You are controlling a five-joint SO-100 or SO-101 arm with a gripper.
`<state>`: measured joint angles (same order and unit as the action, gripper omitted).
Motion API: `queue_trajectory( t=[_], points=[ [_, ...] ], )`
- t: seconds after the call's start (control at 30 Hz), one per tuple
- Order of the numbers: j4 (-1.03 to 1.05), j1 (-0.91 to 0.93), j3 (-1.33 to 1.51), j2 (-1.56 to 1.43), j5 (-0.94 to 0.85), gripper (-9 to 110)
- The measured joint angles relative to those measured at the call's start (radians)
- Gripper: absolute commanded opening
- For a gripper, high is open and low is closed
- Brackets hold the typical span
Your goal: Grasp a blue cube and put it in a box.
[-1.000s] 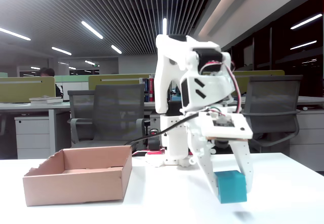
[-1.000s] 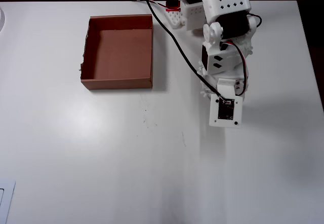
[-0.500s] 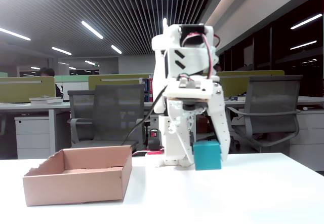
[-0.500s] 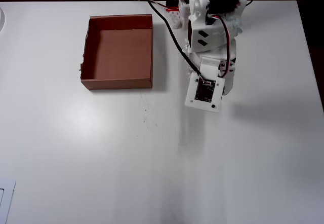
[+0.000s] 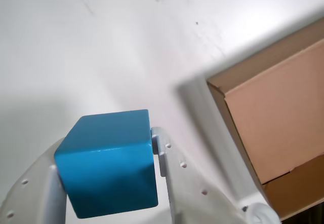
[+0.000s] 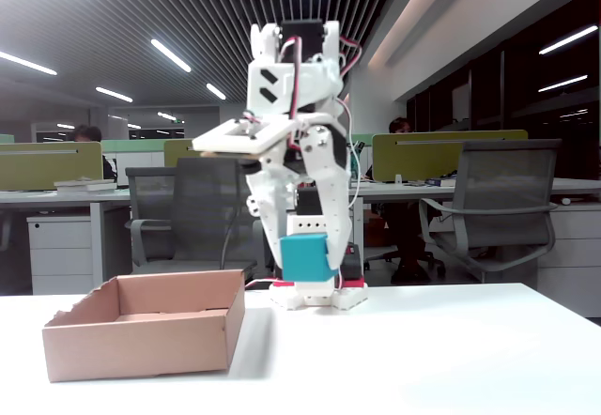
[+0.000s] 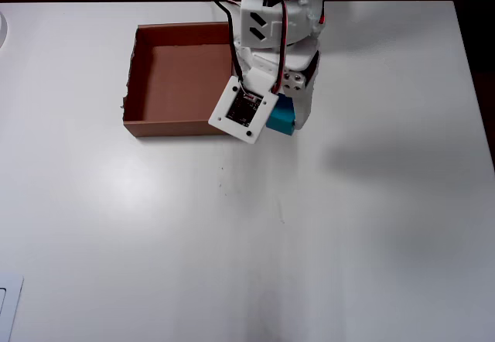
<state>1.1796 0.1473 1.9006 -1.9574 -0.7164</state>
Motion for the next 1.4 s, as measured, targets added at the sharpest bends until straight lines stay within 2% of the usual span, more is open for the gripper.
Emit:
queue_trajectory(
  t=[0.73,1.17,1.4],
  points=[
    [0.095,0.502,0.002,-0.032,-0.06,17],
    [-0.023,0.669,0.112,0.026,-0.13,17],
    [-0.198,0.693,0.256,0.049,-0.179,18]
  ],
)
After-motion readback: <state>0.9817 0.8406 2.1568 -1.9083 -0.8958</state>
